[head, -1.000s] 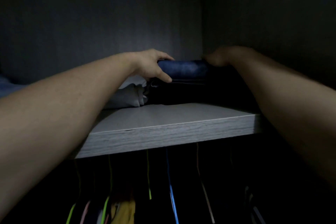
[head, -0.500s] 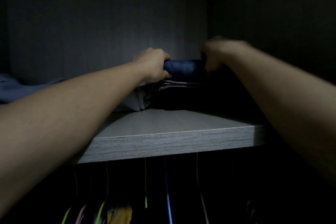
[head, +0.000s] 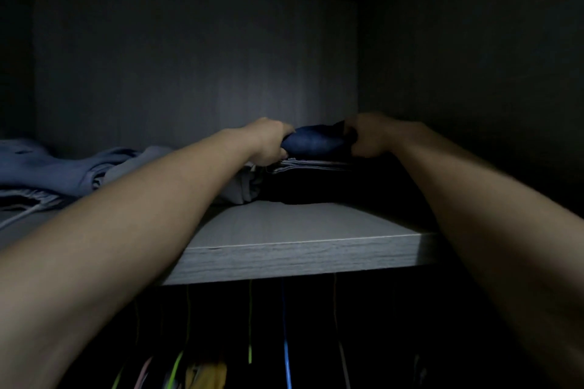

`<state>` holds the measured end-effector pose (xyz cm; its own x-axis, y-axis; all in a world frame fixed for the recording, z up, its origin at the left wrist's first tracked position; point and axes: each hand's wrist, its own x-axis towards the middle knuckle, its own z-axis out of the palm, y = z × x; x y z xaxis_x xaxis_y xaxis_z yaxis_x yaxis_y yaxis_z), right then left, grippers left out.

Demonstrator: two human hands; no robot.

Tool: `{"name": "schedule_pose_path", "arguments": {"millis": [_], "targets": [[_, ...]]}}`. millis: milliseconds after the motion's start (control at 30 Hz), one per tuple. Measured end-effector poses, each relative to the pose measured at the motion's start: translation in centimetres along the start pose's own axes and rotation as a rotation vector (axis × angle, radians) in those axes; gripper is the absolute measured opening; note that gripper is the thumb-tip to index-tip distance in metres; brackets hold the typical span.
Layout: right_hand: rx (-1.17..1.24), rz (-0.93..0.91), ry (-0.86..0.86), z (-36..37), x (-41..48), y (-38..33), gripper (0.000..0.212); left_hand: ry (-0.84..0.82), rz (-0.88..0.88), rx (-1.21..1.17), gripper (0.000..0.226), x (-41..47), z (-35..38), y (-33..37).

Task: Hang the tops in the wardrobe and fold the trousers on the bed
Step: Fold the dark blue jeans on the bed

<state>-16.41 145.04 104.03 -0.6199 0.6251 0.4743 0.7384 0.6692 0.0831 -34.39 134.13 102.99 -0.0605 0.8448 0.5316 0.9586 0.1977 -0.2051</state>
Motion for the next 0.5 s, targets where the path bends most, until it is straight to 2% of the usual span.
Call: {"name": "schedule_pose_path", "arguments": {"millis": [133, 267, 400, 500], "targets": [[0.143, 0.102, 0.041, -0.6, -2.6, -0.2, 0.04, 0.075, -0.028, -0.048, 0.056, -2.0, -2.3, -0.7], [0.145, 0.164, 0.324, -1.6, -5.9, -1.6, 0.044, 0.275, -0.169, 0.0, 0.047, -5.3, -4.0, -1.7], [0.157, 0.062, 0.579, -1.5, -10.3, -4.0, 0.046, 0.505, -0.2, -0.007, 0.048, -11.3, -3.5, -0.8], [0.169, -0.027, 0.705, 0.6, -13.3, -6.1, 0.048, 0.577, -0.221, -0.014, 0.051, -16.2, -2.1, 0.9]]}}
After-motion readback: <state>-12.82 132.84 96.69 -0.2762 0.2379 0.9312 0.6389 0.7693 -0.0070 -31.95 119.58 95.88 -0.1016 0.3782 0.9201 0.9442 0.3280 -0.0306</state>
